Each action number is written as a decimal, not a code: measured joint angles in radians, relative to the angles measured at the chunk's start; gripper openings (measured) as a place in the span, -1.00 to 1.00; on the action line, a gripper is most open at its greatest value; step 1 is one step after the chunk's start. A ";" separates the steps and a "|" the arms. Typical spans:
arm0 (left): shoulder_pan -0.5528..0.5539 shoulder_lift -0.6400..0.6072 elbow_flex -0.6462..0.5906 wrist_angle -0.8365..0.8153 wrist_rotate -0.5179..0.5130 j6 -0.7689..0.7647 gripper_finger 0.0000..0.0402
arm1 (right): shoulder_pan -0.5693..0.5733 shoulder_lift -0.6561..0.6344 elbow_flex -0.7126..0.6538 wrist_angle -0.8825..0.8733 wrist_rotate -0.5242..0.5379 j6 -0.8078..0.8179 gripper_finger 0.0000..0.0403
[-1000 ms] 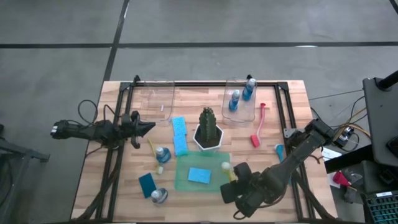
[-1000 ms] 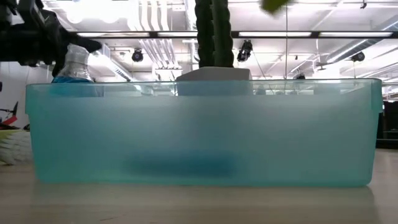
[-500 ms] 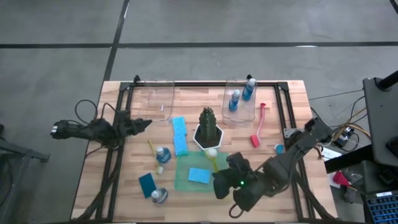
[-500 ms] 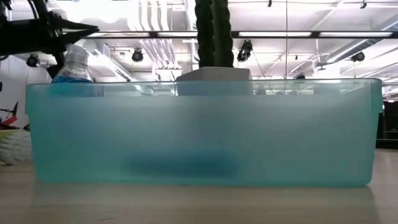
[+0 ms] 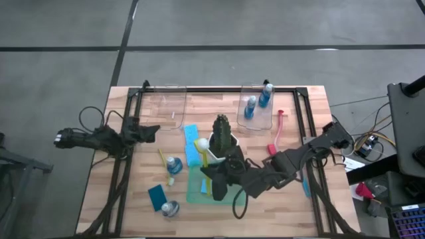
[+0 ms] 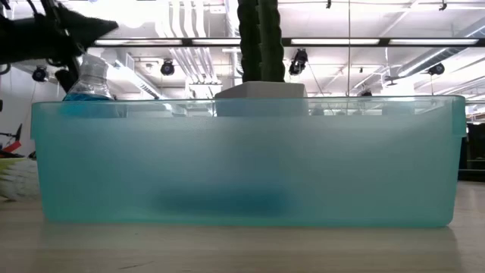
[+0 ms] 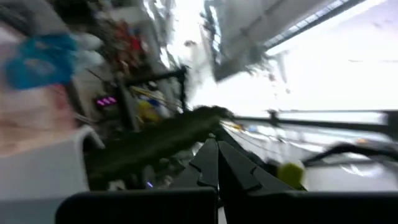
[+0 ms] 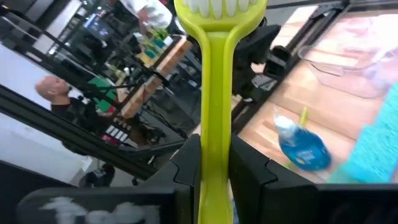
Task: Pick & Place Kitchen Sink Supplies
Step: Put the right green dish brush into the left transparent bin
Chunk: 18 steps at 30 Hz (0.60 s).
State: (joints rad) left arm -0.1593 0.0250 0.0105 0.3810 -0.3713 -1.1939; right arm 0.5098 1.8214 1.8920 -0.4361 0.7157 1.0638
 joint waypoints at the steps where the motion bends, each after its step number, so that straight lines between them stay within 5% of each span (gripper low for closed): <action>1: 0.000 0.000 0.000 0.023 0.030 0.006 -0.94 | -0.005 0.000 0.000 0.012 -0.007 -0.011 -0.73; 18: 0.000 0.079 0.301 0.041 0.203 0.217 0.20 | -0.053 0.000 -0.001 0.267 -0.159 -0.159 -0.73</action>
State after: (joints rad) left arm -0.1593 0.1042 0.3110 0.4223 -0.1680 -0.9766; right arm 0.4564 1.8217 1.8908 -0.1688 0.5571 0.9043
